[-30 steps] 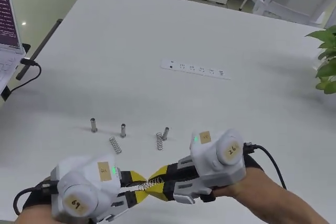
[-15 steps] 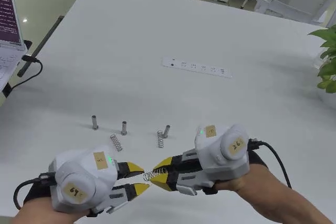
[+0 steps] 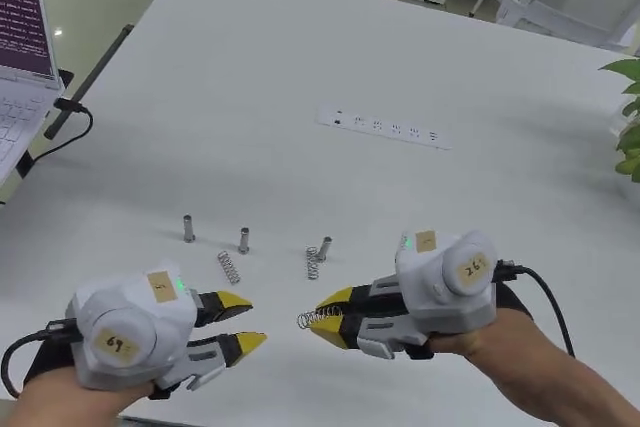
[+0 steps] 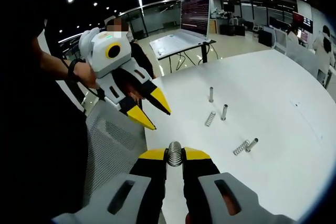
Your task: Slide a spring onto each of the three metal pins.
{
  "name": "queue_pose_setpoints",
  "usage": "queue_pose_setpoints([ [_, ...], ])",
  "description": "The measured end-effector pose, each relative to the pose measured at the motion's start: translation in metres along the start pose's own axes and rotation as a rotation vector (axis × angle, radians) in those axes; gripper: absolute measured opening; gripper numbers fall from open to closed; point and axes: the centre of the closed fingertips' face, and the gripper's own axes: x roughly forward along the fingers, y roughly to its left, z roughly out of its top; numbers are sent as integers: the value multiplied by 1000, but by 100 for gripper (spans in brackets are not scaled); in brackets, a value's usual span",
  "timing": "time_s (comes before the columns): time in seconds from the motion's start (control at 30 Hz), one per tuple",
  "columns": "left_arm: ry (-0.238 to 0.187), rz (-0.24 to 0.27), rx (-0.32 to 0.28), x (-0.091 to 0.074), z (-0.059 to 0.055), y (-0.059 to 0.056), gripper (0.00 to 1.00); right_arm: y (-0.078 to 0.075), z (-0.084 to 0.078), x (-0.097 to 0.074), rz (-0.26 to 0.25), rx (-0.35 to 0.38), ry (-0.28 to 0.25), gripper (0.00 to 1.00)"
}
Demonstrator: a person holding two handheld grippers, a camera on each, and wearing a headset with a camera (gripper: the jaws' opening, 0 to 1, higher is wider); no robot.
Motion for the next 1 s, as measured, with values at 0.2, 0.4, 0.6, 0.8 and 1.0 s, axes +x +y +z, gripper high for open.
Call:
queue_pose_setpoints([
  [0.2, -4, 41, -40, -5, -7, 13, 17, -5, -8, 0, -10, 6, 31, 9],
  [0.4, -13, 89, -87, -12, -15, 27, 19, -9, -11, 2, -17, 11, 54, 9],
  [0.6, -22, 150, -143, -21, -26, 46, 22, -18, -5, 5, -35, 7, 60, 9],
  [0.8, -13, 203, -165, -31, -36, 62, 24, -30, 1, 10, -54, 4, 66, 9],
  [1.0, -16, 241, -195, -42, -42, 74, 28, -37, 8, 15, -61, -4, 74, 9],
])
